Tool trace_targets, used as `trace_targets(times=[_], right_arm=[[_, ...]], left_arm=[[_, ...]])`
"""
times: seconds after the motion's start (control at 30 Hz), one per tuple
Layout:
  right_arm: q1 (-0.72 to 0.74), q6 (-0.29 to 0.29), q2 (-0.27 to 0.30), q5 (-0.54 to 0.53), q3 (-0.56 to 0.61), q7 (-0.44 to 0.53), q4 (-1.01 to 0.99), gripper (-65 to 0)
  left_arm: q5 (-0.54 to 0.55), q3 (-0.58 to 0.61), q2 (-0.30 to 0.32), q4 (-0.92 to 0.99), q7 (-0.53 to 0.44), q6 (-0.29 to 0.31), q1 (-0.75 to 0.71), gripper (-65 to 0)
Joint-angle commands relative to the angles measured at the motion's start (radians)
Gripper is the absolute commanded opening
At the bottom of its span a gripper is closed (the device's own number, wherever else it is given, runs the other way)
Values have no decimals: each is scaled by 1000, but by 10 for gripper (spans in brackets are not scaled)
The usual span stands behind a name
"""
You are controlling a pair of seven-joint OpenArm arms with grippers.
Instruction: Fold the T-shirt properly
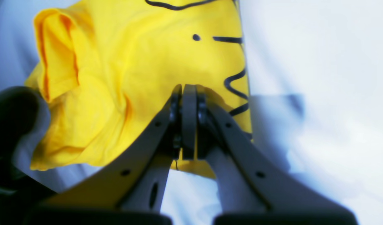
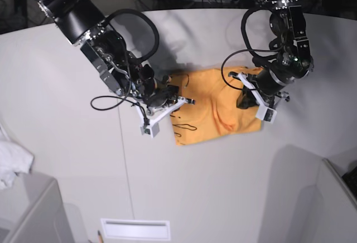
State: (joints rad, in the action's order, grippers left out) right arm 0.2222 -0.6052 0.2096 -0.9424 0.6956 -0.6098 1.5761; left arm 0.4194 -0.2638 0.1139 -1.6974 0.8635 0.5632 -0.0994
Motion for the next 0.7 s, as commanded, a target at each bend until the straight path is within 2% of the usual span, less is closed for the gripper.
trace_targets(times=[0.0, 0.1, 0.3, 0.43, 0.57, 0.67], right_arm=[[18, 5, -5, 0, -4, 14, 16, -650], [12, 5, -8, 0, -1, 14, 10, -650], [4, 5, -6, 0, -7, 14, 10, -650], [4, 6, -6, 0, -7, 14, 11, -650], [3, 6, -8, 0, -1, 14, 8, -650], [6, 6, -8, 0, -1, 14, 8, -650]], left_arm=[[20, -5, 7, -10, -20, 4, 13, -650], [14, -7, 5, -2, -20, 1, 13, -650], [12, -64, 4, 43, -26, -102, 85, -650], [22, -102, 10, 119, -25, -105, 148, -650], [82, -121, 10, -33, -14, -102, 112, -650], [106, -39, 10, -169, 84, -108, 100, -650]])
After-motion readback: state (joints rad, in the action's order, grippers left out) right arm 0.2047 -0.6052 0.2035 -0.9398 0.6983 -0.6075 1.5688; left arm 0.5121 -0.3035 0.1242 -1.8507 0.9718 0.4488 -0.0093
